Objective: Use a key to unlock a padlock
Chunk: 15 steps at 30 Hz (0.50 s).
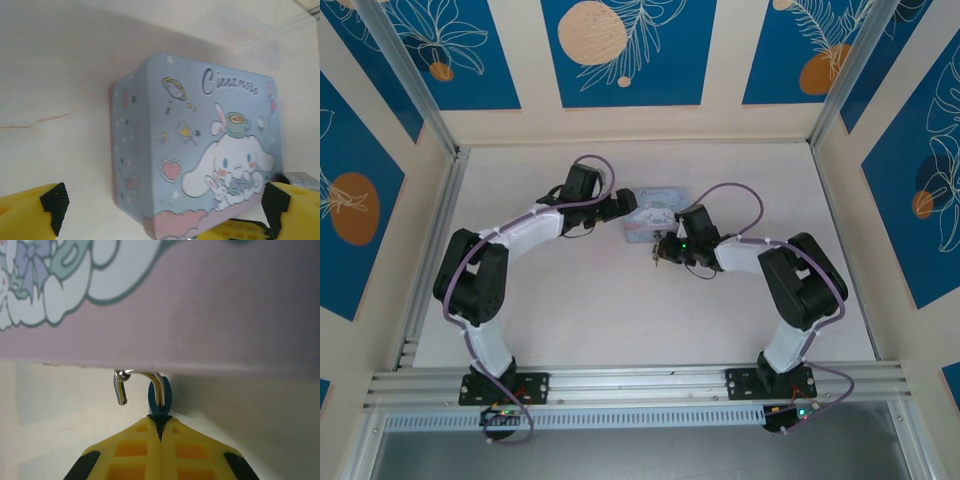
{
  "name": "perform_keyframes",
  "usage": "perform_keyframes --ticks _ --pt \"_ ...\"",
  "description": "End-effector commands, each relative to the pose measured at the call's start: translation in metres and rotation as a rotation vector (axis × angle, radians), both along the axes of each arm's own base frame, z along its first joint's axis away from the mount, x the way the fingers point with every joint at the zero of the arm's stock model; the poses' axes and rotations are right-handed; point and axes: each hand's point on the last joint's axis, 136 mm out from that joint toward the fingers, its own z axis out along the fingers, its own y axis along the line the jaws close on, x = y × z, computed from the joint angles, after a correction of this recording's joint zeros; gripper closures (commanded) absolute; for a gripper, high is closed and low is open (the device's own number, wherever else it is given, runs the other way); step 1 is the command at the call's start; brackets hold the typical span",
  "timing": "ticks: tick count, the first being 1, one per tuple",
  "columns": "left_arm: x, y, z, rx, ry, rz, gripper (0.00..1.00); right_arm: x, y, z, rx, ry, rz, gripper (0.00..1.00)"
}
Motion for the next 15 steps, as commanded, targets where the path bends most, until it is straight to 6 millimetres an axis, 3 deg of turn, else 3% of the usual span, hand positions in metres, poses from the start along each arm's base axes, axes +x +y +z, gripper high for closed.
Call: perform_keyframes --ticks 1,12,15 --pt "-0.001 0.011 -0.016 0.113 0.024 -0.019 0.00 -0.010 -0.011 -0.004 0.032 0.062 -0.049 1.00" --pt "-0.009 0.004 -0.043 0.190 0.049 -0.048 0.00 -0.008 -0.007 -0.001 0.170 0.110 -0.118 1.00" --pt "-0.009 0.001 -0.041 0.173 0.043 -0.048 0.00 -0.008 -0.004 -0.001 0.166 0.098 -0.112 0.85"
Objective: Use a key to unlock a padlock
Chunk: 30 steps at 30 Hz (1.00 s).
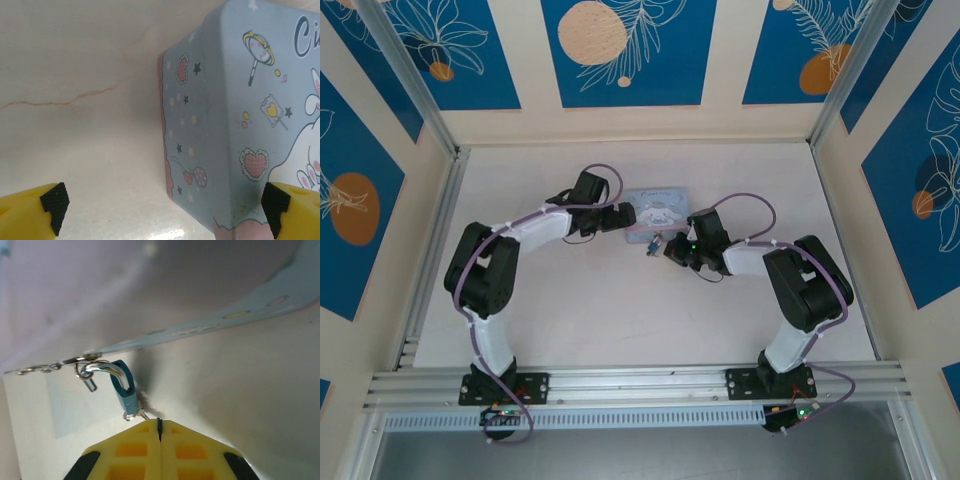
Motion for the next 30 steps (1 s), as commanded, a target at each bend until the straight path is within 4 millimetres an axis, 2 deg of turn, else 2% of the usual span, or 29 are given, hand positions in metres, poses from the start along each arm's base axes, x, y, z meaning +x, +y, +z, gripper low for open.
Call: perform_keyframes --ticks 1,4,13,17,21,25,30 --pt "0.002 -0.004 0.002 -0.001 -0.022 -0.006 0.00 -0.004 0.009 0.003 0.039 0.001 0.009 0.81" --pt "0.002 -0.005 0.005 -0.005 -0.027 -0.012 0.00 -0.005 0.014 0.001 0.040 -0.008 0.022 0.73" --pt "0.002 -0.009 0.002 -0.030 -0.015 -0.008 0.00 -0.003 0.032 -0.011 0.049 -0.017 0.026 0.72" --pt "0.001 -0.009 -0.001 -0.038 -0.008 -0.004 0.00 -0.005 0.037 -0.014 0.049 -0.024 0.007 0.66" --pt "-0.001 -0.010 0.000 -0.048 -0.008 -0.007 0.00 -0.008 0.036 -0.011 0.054 -0.046 -0.026 0.62" --pt "0.002 -0.012 0.011 -0.060 -0.030 -0.016 0.00 -0.015 0.029 -0.003 0.042 -0.070 -0.059 0.58" --pt "0.004 -0.016 0.016 -0.075 -0.035 -0.030 0.00 -0.008 0.023 0.006 0.032 -0.088 -0.067 0.55"
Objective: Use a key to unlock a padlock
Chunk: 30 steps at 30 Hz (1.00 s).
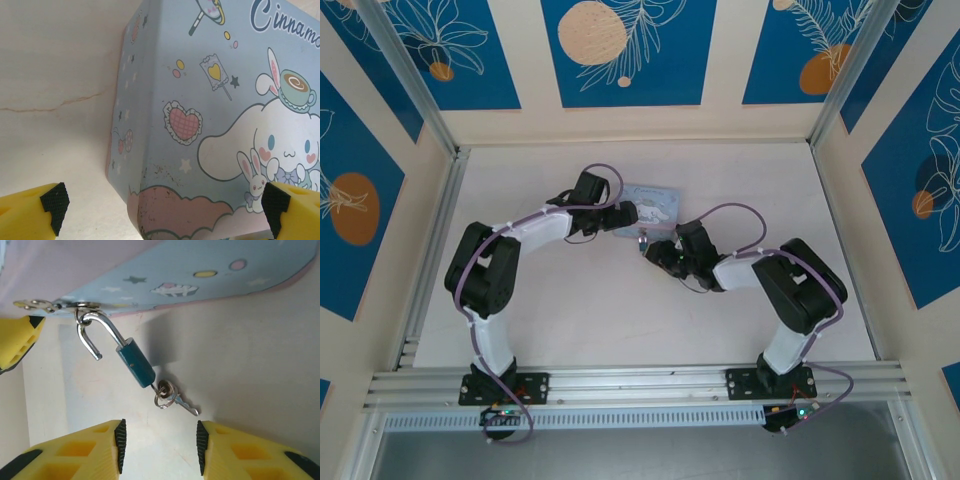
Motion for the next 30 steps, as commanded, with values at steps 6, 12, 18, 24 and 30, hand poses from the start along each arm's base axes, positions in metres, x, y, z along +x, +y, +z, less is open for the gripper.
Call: perform_keyframes --ticks 6,12,18,24,30 --pt "-0.005 -0.011 0.015 -0.077 -0.018 -0.024 0.00 0.024 -0.014 0.024 -0.015 -0.046 -0.041 0.55" --pt "-0.011 -0.018 0.018 -0.125 -0.017 -0.029 0.00 0.048 -0.023 0.044 -0.004 -0.078 -0.060 0.55" --pt "-0.019 -0.033 0.022 -0.162 -0.022 -0.055 0.00 0.069 -0.036 0.053 -0.003 -0.084 -0.078 0.55" --pt "-0.027 -0.048 0.027 -0.192 -0.023 -0.070 0.00 0.078 -0.056 0.056 0.013 -0.078 -0.103 0.55" --pt "-0.027 -0.041 0.046 -0.167 -0.051 -0.058 0.00 0.055 -0.054 0.068 0.034 -0.108 -0.075 0.55"
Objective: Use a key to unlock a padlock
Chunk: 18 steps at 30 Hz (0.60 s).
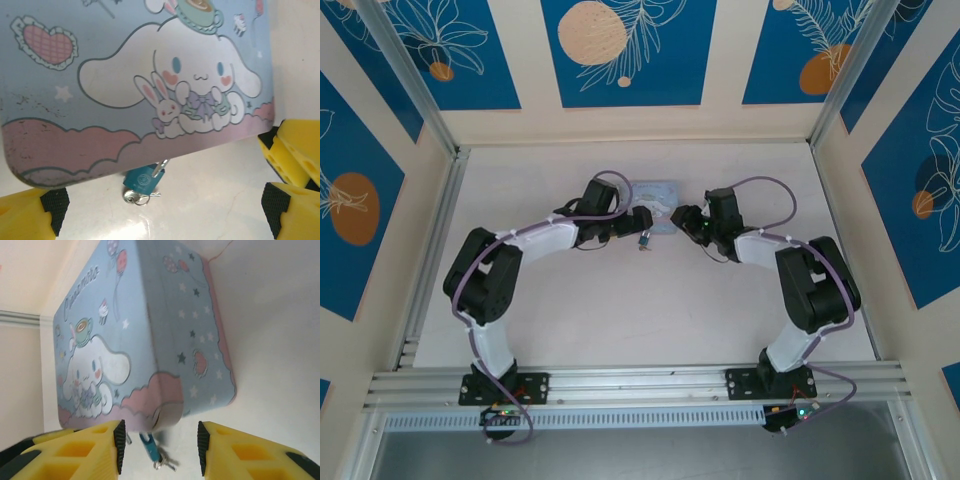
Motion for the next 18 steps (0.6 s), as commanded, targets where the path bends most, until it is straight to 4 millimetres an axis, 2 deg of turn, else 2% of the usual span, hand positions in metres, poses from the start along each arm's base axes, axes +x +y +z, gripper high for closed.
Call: perform_keyframes --ticks 1,5,8,12,18 --pt "0.001 0.004 0.031 -0.001 -0.049 0.006 0.00 -0.022 0.012 0.014 0.020 -0.037 0.060 0.55" --pt "0.009 0.011 0.048 0.059 -0.087 -0.005 0.00 -0.037 0.025 0.003 -0.018 -0.030 0.069 0.52" --pt "0.019 0.018 0.055 0.106 -0.100 -0.012 0.00 -0.041 0.036 -0.008 -0.039 -0.018 0.073 0.49" --pt "0.038 0.029 0.052 0.157 -0.090 -0.016 0.00 -0.037 0.048 -0.019 -0.064 -0.012 0.077 0.49" --pt "0.062 0.044 0.036 0.198 -0.063 -0.011 0.00 -0.029 0.066 -0.035 -0.121 -0.024 0.111 0.56"
